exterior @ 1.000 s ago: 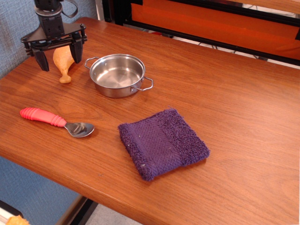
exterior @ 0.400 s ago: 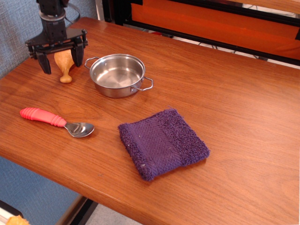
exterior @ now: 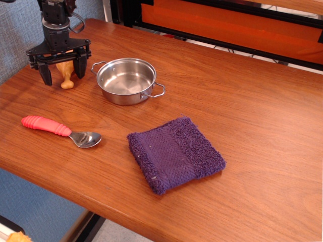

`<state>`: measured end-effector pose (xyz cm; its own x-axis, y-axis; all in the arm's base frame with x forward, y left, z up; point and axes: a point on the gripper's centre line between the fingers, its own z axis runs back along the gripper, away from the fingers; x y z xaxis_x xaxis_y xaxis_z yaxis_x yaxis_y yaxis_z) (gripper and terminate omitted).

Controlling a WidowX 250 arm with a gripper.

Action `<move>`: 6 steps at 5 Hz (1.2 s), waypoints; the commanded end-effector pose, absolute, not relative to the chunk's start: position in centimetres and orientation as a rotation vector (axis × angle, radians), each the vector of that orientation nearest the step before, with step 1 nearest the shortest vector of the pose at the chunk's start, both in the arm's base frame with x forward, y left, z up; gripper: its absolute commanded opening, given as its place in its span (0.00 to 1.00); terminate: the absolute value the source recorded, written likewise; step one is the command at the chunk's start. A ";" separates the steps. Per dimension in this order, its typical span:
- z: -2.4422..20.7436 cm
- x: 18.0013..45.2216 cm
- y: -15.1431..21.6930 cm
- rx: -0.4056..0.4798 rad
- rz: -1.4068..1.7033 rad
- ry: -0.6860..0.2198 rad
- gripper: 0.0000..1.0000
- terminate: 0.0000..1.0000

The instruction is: Place the chicken leg inside the pot.

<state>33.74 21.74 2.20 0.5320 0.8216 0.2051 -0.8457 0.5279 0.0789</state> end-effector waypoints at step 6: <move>9.3 32.1 19.7 0.240 0.882 -0.259 0.00 0.00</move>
